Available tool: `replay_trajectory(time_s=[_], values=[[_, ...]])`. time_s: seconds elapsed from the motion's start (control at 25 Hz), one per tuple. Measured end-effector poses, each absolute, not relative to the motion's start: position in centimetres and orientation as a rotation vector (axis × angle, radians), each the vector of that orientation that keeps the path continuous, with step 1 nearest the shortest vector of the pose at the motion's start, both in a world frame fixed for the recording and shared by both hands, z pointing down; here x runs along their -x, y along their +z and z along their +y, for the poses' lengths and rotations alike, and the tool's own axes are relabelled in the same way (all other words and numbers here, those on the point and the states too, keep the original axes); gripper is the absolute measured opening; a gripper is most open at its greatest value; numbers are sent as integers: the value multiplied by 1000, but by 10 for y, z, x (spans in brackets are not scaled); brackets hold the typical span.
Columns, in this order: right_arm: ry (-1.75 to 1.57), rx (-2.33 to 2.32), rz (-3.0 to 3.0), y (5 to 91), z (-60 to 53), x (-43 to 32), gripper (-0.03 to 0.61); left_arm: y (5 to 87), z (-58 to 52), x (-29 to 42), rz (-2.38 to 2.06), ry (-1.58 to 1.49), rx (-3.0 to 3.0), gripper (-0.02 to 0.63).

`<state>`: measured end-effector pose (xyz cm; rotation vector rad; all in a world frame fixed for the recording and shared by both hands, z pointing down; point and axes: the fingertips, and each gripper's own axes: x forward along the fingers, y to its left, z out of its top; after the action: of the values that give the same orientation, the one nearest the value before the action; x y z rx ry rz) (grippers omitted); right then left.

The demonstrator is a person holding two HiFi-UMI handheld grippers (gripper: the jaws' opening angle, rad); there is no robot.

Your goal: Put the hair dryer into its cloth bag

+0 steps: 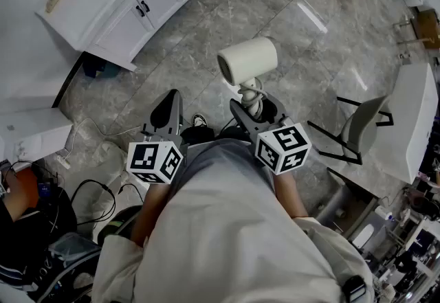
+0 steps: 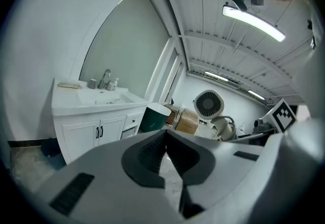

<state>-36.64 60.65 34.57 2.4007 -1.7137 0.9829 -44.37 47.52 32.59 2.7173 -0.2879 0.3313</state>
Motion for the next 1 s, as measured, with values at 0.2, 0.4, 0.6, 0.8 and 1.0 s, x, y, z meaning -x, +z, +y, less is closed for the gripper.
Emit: replay_trajectory(time_s=[0.2, 0.4, 0.6, 0.8, 1.0], values=[[981, -2402, -1707, 345, 601, 374, 242, 326, 468, 451, -289, 338, -2727, 8], [958, -2416, -1681, 342, 598, 377, 243, 322, 462, 457, -278, 350, -2766, 8], [964, -2483, -1670, 337, 599, 370, 244, 322, 459, 460, -261, 365, -2785, 8], [955, -2490, -1676, 335, 597, 359, 245, 322, 455, 455, -277, 364, -2798, 8], [952, -2499, -1674, 339, 591, 335, 245, 324, 444, 442, -304, 372, -2784, 8]])
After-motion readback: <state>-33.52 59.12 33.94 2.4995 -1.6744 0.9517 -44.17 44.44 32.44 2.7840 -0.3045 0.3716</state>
